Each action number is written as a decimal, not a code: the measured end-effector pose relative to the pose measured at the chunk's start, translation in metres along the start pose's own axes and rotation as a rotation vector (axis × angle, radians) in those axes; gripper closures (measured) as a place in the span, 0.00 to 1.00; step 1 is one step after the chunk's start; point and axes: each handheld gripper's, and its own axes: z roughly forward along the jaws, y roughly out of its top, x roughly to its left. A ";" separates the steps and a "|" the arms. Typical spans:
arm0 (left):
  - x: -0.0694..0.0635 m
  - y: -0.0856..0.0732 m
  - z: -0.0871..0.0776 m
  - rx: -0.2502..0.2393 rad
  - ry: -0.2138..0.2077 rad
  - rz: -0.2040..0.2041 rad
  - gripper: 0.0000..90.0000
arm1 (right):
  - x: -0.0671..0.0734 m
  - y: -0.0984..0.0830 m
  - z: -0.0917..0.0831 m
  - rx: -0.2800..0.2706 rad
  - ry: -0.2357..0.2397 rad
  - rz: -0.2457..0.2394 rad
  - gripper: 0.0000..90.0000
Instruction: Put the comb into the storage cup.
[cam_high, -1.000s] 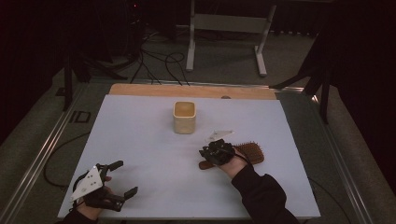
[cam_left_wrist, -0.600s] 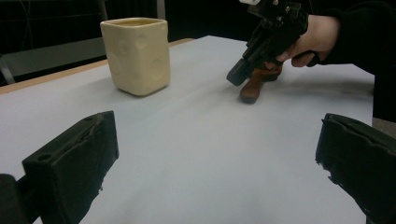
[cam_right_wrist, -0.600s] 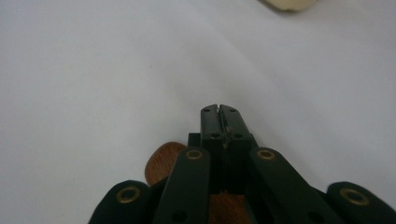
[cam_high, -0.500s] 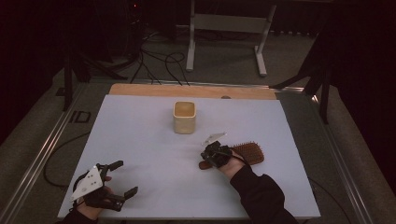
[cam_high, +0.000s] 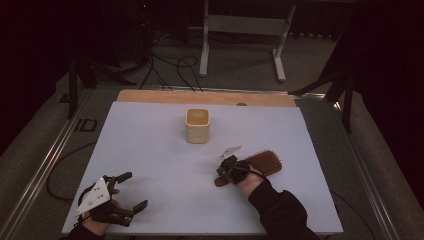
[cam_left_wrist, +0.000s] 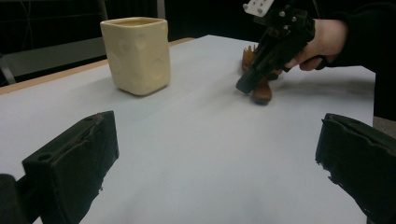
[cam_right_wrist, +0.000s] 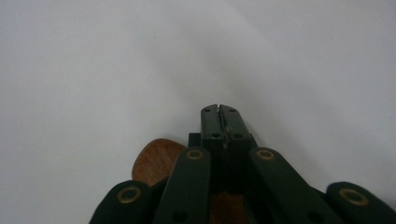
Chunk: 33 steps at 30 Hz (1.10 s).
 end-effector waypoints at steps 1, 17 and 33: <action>0.000 0.000 0.000 -0.001 0.000 0.000 0.00 | 0.000 0.000 0.000 0.000 0.000 0.000 1.00; 0.000 0.000 0.001 0.004 0.002 0.002 0.00 | 0.007 -0.034 -0.024 0.029 0.012 0.009 1.00; -0.001 0.001 0.001 0.002 0.006 0.006 0.00 | -0.003 -0.072 -0.053 0.054 -0.002 0.068 1.00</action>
